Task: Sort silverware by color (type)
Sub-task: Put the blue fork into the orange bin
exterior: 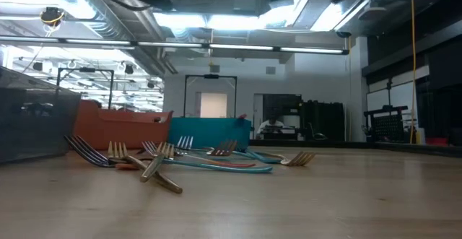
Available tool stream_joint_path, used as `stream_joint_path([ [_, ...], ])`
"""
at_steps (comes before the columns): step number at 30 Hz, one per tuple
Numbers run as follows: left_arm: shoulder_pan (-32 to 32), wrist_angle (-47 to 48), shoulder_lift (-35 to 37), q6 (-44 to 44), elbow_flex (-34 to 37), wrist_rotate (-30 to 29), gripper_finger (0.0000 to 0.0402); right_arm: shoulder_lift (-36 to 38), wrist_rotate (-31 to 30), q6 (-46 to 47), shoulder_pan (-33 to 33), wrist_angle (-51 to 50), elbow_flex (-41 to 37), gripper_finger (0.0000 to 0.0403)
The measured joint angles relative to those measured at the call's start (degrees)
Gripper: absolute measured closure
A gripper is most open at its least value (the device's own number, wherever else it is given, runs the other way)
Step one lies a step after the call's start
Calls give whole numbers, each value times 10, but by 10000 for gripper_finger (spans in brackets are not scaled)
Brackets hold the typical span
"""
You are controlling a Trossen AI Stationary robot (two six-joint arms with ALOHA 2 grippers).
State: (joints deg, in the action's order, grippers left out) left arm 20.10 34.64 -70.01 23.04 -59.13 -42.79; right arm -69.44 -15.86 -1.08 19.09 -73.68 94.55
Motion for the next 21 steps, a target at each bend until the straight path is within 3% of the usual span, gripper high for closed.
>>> stream_joint_path([
  [5, 0, 118, 49, 92, 13, -66, 396, 59, 11, 19, 0, 153, -200, 311],
  [8, 0, 143, 76, 134, 52, -77, 396, 73, 56, 27, 0, 234, -297, 311],
  [17, -13, 97, 156, 144, 210, -76, 396, 73, 236, 28, 0, 561, -504, 311],
  [21, -30, 51, 184, 140, 281, -75, 396, 73, 267, 28, 0, 658, -544, 311],
])
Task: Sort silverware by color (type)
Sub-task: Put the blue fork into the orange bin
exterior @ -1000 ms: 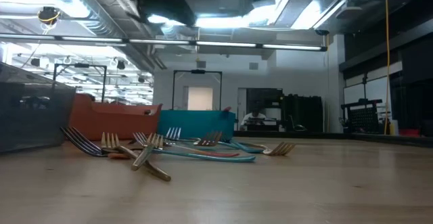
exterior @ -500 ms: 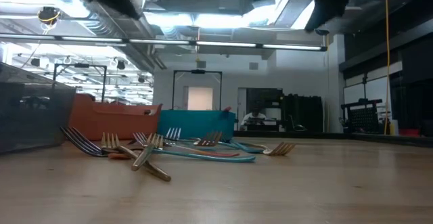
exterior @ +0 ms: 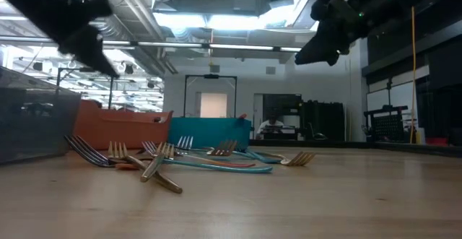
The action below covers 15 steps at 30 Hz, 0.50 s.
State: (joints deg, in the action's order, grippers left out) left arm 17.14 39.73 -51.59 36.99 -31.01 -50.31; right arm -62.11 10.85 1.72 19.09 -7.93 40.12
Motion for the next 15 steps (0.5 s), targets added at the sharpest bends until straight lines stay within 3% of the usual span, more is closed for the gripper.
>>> stream_joint_path([
  [6, -35, -70, 33, -10, 84, -1, 396, 0, 2, 0, 0, 20, -10, 311],
  [15, -94, -198, 51, -175, 140, 46, 396, 0, 2, 0, 0, 24, -10, 311],
])
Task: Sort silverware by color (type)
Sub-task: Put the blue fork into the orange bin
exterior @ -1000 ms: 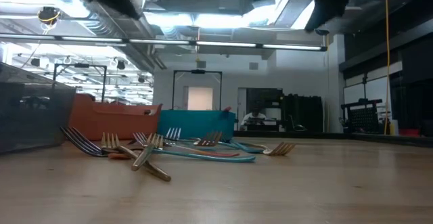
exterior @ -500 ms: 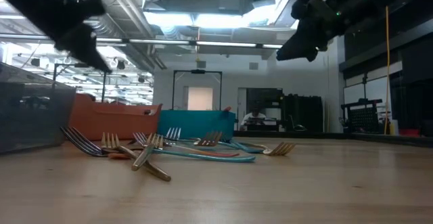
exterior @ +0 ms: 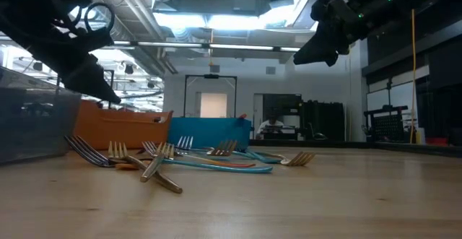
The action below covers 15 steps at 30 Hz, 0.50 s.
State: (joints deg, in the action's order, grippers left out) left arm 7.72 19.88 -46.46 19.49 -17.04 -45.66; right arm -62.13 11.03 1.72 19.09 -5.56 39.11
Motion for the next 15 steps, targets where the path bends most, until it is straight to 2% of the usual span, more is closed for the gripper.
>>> stream_joint_path([
  [7, -52, 1, 0, -69, 0, 74, 395, 0, 0, 0, 0, 0, 0, 311],
  [15, -90, 1, 0, -85, 0, 82, 387, 0, 0, 0, 0, -1, 0, 311],
])
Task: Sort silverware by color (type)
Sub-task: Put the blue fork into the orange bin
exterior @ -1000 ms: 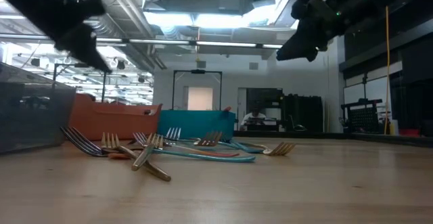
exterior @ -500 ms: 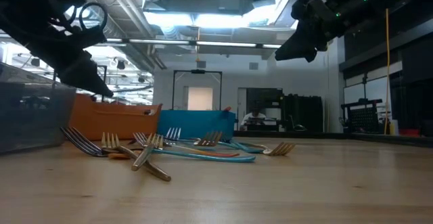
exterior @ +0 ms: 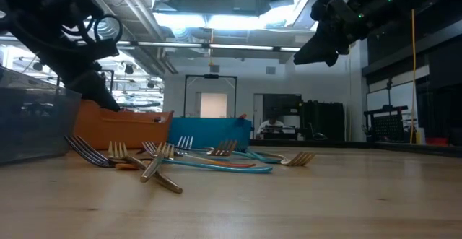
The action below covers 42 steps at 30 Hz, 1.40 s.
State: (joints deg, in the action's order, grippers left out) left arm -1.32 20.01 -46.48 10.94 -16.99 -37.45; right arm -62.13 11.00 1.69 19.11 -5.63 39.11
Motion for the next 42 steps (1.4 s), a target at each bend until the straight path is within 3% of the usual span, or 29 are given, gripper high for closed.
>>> stream_joint_path([
  [5, -17, 0, 0, -8, 0, 2, 385, 0, 0, 0, 0, 0, 0, 311],
  [10, -33, 0, 0, -21, 0, 50, 384, 0, 0, 0, 0, 0, 0, 311],
  [22, -77, -54, 0, 55, 0, 139, 389, 0, 0, 0, 0, 0, 0, 311],
  [33, -195, -56, 0, 63, 0, 279, 395, 0, 0, 0, 0, 0, 0, 311],
  [42, -280, -11, 0, 82, 0, 341, 395, 0, 0, 0, 0, 0, 0, 311],
])
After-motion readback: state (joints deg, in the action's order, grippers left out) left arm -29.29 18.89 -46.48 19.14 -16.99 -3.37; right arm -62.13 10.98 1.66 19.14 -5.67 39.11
